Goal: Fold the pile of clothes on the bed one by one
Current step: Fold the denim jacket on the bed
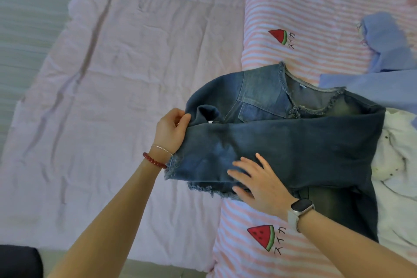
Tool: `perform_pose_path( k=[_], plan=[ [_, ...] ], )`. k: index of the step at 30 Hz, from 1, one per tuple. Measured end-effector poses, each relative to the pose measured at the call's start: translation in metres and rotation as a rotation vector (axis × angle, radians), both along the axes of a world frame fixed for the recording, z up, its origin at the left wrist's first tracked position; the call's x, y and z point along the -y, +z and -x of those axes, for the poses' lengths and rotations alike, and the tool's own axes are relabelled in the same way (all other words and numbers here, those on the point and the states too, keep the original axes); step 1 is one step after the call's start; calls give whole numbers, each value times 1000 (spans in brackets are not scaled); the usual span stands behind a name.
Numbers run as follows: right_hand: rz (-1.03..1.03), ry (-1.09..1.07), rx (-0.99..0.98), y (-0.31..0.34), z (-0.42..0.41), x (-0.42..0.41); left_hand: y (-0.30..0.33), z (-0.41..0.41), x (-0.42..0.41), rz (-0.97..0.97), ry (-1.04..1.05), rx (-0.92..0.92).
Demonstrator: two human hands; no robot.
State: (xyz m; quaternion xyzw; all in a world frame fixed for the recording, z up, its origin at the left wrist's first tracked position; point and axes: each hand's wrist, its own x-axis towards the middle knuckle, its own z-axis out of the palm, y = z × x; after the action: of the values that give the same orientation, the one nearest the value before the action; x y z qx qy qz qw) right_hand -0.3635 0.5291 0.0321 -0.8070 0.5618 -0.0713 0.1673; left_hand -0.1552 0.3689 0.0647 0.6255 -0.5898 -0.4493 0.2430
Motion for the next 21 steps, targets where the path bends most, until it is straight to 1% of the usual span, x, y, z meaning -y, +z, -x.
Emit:
perform_pose_path(
  k=[1, 3, 6, 9, 11, 13, 16, 19, 21],
  plan=[
    [21, -69, 81, 9, -3, 14, 6, 1, 3, 9, -40, -21],
    [65, -129, 149, 25, -10, 48, 16, 3, 6, -4, -105, -74],
    [53, -42, 155, 39, -25, 93, 23, 5, 5, -6, -141, -92],
    [31, -8, 199, 35, -31, 104, 23, 3, 8, 6, -85, -52],
    [64, 10, 166, 28, -28, 99, 21, 1, 13, 0, -61, -20],
    [110, 65, 84, 20, -24, 93, 20, 1, 17, -18, -50, 5],
    [175, 165, 2, 12, -15, 87, 23, 6, 24, -47, -8, -45],
    [233, 183, -7, 13, -7, 88, 27, 13, 29, -49, -10, -64],
    [259, 190, -5, 17, -4, 90, 29, 16, 31, -77, 4, -110]
  ],
)
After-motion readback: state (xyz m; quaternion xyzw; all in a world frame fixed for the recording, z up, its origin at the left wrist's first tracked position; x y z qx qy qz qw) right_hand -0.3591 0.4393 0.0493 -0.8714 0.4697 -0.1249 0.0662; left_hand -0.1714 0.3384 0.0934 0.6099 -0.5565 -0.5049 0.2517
